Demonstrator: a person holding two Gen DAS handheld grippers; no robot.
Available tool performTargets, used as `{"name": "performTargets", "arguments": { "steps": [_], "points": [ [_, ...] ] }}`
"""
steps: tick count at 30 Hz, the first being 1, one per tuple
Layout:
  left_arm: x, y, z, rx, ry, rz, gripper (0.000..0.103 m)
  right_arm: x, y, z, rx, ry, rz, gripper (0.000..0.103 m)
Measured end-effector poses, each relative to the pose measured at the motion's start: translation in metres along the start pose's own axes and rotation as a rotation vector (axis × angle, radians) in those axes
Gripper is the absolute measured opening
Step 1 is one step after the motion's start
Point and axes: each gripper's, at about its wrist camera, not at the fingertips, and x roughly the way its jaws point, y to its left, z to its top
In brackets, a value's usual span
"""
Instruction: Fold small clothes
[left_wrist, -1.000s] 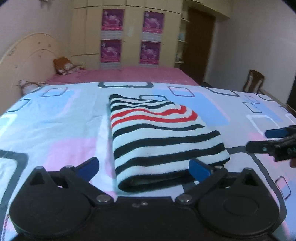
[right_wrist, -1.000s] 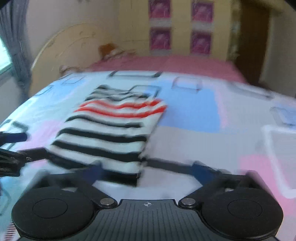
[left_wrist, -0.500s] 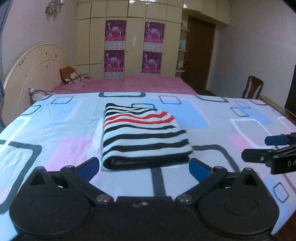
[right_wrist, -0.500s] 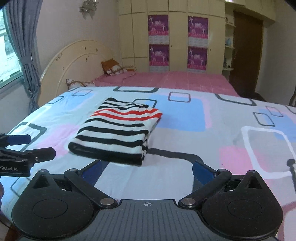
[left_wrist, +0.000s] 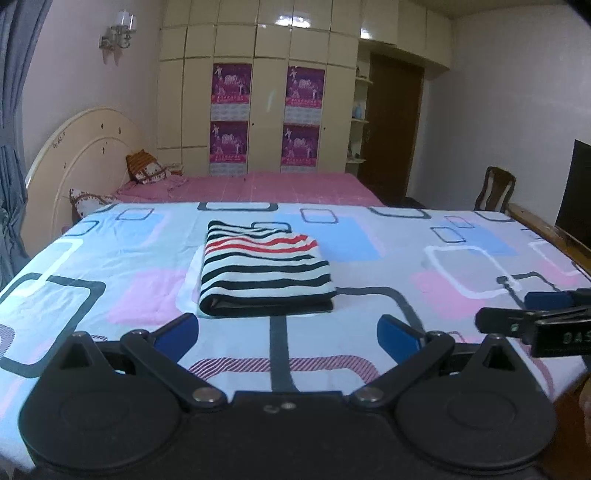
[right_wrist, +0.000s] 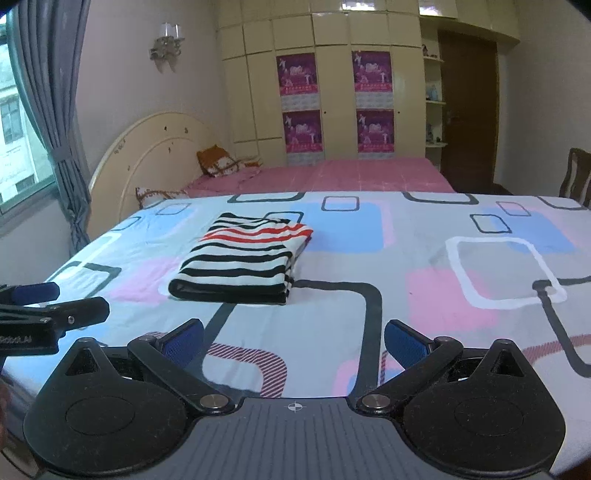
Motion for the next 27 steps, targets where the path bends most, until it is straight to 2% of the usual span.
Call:
{"name": "performTargets", "arguments": {
  "steps": [6,27],
  "points": [
    [-0.019,-0.012,-0.005,-0.011,-0.023,-0.002,0.103,-0.021,0.010,-0.005,-0.036,0.000,-0.053,0.102],
    [-0.023,-0.018,0.000,-0.016,-0.045,0.001,0.103,-0.028,0.002,0.004,-0.059,-0.021,-0.036,0.102]
  ]
}}
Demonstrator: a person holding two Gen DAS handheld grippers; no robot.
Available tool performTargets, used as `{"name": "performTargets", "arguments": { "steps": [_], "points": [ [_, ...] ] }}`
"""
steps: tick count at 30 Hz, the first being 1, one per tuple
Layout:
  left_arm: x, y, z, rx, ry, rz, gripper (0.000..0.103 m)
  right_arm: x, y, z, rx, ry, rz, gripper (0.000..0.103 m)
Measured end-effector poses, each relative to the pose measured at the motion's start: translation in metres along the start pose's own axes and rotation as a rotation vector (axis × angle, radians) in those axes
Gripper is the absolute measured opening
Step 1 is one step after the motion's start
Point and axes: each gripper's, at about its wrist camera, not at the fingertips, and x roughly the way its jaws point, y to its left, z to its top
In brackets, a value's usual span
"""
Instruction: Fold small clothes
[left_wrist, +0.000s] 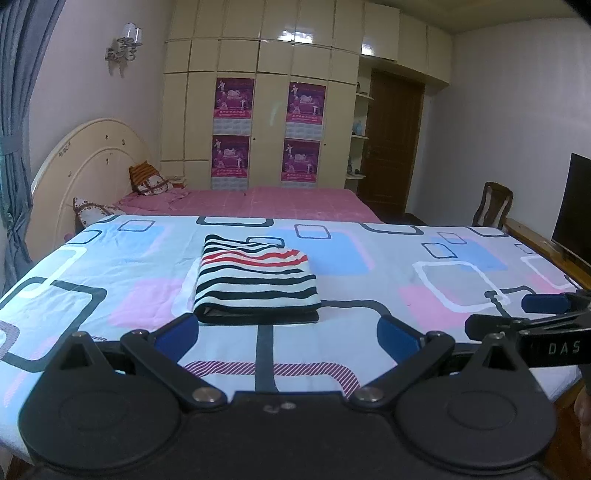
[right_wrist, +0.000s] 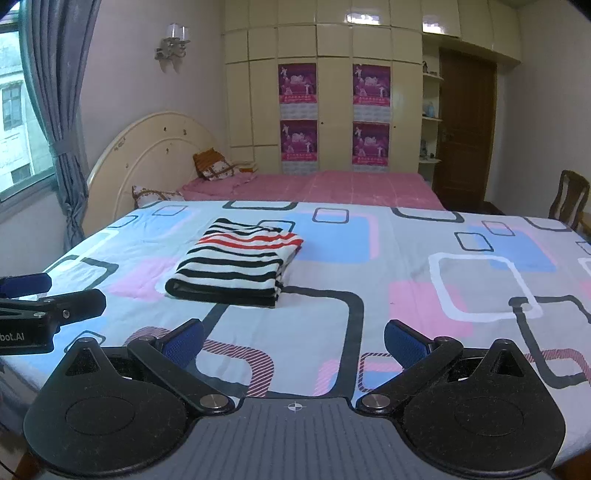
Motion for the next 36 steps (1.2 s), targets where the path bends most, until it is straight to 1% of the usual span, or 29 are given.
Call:
{"name": "performTargets", "arguments": {
  "steps": [36],
  "points": [
    [0.0019,-0.0027,0.0035,0.007,0.001,-0.002,0.103,0.0034,-0.0073,0.0048,-0.014,-0.005,0.009,0.102]
  ]
}}
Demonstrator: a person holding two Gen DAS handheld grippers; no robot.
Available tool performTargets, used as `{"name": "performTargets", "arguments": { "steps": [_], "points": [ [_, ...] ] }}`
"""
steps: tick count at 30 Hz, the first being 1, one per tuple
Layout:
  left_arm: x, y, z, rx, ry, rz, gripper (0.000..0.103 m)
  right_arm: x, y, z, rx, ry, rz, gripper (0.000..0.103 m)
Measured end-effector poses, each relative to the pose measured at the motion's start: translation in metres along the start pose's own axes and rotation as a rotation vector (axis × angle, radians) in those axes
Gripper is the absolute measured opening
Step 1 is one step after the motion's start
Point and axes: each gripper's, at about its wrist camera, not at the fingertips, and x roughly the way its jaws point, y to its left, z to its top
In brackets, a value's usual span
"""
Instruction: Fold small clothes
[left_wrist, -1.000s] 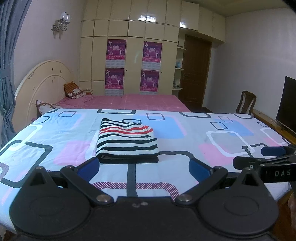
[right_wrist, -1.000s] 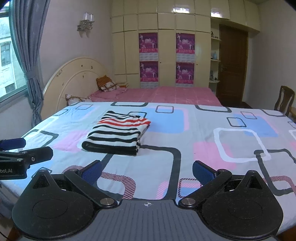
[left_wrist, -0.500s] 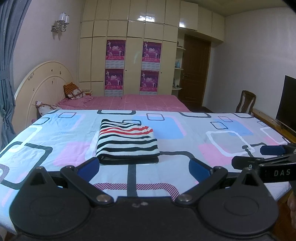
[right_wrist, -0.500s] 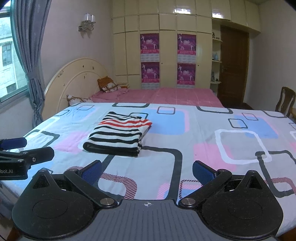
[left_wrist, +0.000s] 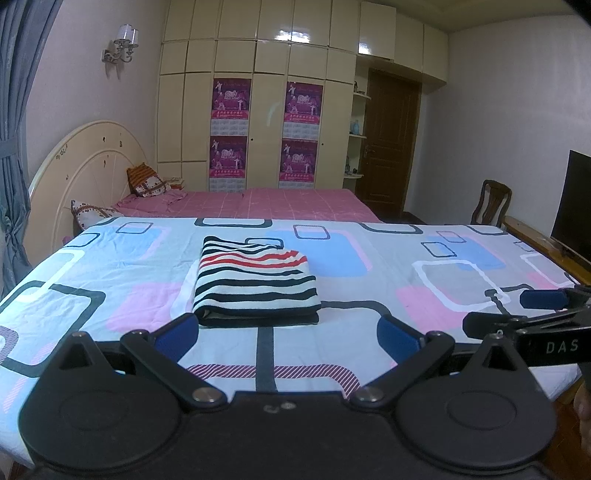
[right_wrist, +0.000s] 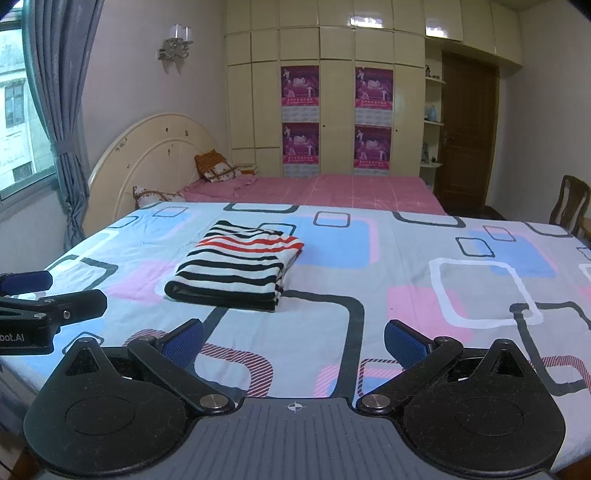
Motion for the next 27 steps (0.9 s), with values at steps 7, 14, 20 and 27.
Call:
{"name": "performTargets", "arguments": {
  "steps": [7,14,20,27],
  "points": [
    [-0.0002,-0.0004,0.0004,-0.001,0.001,0.000,0.103,0.0015,-0.0003,-0.0006,-0.002,-0.001,0.004,0.102],
    [0.0000,0.0023,0.0010,0.001,-0.003,0.003,0.103,0.0020,-0.0011,-0.0009,-0.005,-0.001,0.004,0.102],
    [-0.0001,0.0088,0.0010,-0.002,-0.001,0.007,0.103,0.0021,-0.0012,-0.0009,-0.007,-0.001,0.004,0.102],
    [-0.0017,0.0086,0.0004,-0.001,-0.005,0.006,0.103,0.0038,-0.0027,-0.0008,-0.013,-0.002,0.006,0.102]
  ]
}}
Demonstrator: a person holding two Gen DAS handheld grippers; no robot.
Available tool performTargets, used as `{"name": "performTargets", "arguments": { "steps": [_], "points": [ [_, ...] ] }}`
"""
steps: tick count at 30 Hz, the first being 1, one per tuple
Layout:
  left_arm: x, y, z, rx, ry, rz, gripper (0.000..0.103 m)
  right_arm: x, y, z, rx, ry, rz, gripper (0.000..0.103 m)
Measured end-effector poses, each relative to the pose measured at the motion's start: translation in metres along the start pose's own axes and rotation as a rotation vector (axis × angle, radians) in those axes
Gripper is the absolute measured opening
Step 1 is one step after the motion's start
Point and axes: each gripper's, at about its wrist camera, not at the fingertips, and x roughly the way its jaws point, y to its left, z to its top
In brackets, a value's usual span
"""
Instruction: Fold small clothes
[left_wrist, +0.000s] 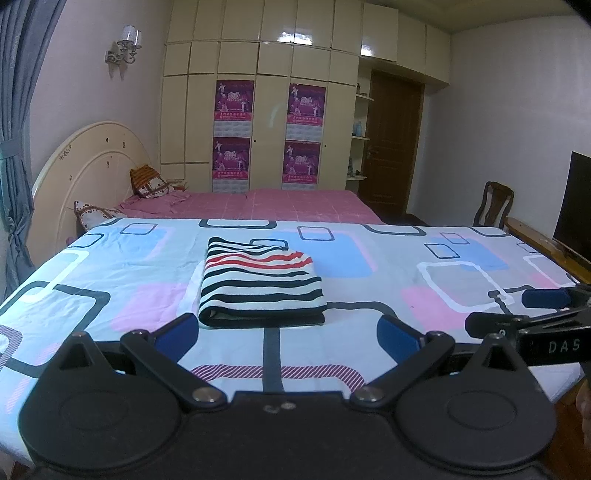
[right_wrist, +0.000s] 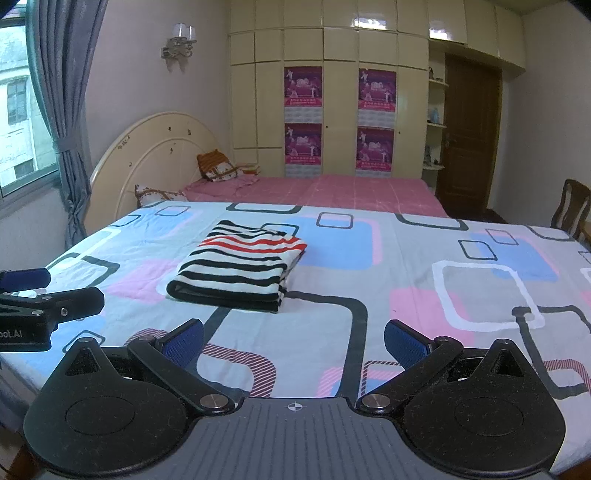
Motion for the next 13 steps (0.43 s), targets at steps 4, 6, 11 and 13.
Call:
{"name": "performTargets", "arguments": {
  "steps": [4,6,11,13],
  "points": [
    [-0.0008,0.0014,-0.0001,-0.001,-0.003,0.000,0.103,0.0005,0.0003,-0.0003,-0.003,-0.002,0.002,0.102],
    [-0.0021,0.0027,-0.0003,-0.003,-0.008,-0.002,0.103,0.0004,0.0005,-0.0003,-0.004,-0.003,0.001,0.102],
    [-0.0038,0.0040,-0.0013,-0.004,-0.014,-0.016,0.103,0.0003,0.0010,-0.0009,-0.006,-0.006,0.003,0.102],
    [-0.0040,0.0044,-0.0017,-0.003,-0.008,-0.017,0.103,0.0001,0.0009,-0.0009,-0.005,-0.006,0.003,0.102]
  ]
}}
